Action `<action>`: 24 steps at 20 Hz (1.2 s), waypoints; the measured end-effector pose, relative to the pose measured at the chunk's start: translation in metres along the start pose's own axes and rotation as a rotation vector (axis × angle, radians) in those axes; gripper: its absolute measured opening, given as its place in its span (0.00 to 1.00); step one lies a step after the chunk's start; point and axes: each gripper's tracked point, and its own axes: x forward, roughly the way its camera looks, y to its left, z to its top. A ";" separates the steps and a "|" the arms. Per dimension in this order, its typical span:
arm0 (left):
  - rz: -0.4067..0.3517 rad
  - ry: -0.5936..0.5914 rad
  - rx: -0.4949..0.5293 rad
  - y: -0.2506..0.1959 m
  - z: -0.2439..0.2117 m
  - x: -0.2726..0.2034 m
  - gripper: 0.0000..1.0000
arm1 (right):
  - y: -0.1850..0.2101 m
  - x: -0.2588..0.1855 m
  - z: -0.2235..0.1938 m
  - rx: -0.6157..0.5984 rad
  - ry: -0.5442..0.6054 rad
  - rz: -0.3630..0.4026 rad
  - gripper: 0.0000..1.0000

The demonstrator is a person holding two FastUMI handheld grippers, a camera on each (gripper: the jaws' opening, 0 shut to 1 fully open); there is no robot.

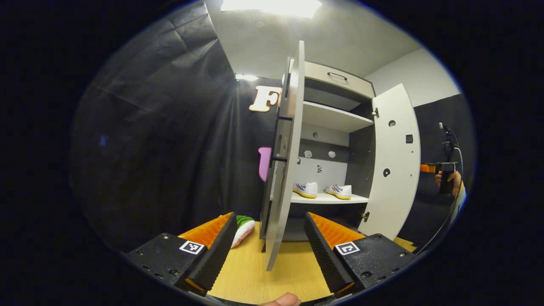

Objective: Grab one shoe with the right hand and put it into the shoe cabinet, grab the other shoe with the left hand and put it into the shoe cabinet; then close the right door with the right hand and the left door with the left hand.

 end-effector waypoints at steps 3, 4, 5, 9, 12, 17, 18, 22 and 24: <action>0.007 0.008 -0.043 0.007 -0.004 0.001 0.96 | 0.012 -0.001 -0.002 0.035 0.013 0.000 0.80; 0.006 0.008 -0.053 0.008 -0.005 -0.001 0.92 | 0.014 -0.003 -0.003 0.058 0.019 0.000 0.80; 0.006 0.006 -0.057 0.008 -0.005 -0.002 0.96 | 0.017 -0.004 -0.003 0.077 0.019 -0.004 0.80; 0.009 -0.001 -0.034 0.006 -0.003 -0.010 0.96 | 0.033 -0.011 0.001 0.087 -0.003 -0.029 0.80; -0.002 -0.012 -0.010 -0.002 0.001 -0.014 0.96 | 0.065 -0.015 0.005 0.075 -0.015 0.002 0.83; 0.016 -0.023 -0.010 0.002 0.005 -0.012 0.96 | 0.131 -0.009 0.009 0.169 0.021 0.042 0.83; 0.024 -0.018 -0.006 0.004 0.005 -0.011 0.96 | 0.147 -0.008 0.011 0.182 0.022 0.058 0.81; 0.057 -0.008 0.016 0.011 0.009 -0.015 0.92 | 0.165 -0.013 0.004 0.223 0.007 0.070 0.98; 0.066 -0.013 0.021 0.014 0.011 -0.015 0.96 | 0.158 -0.020 -0.005 0.236 0.014 0.053 0.99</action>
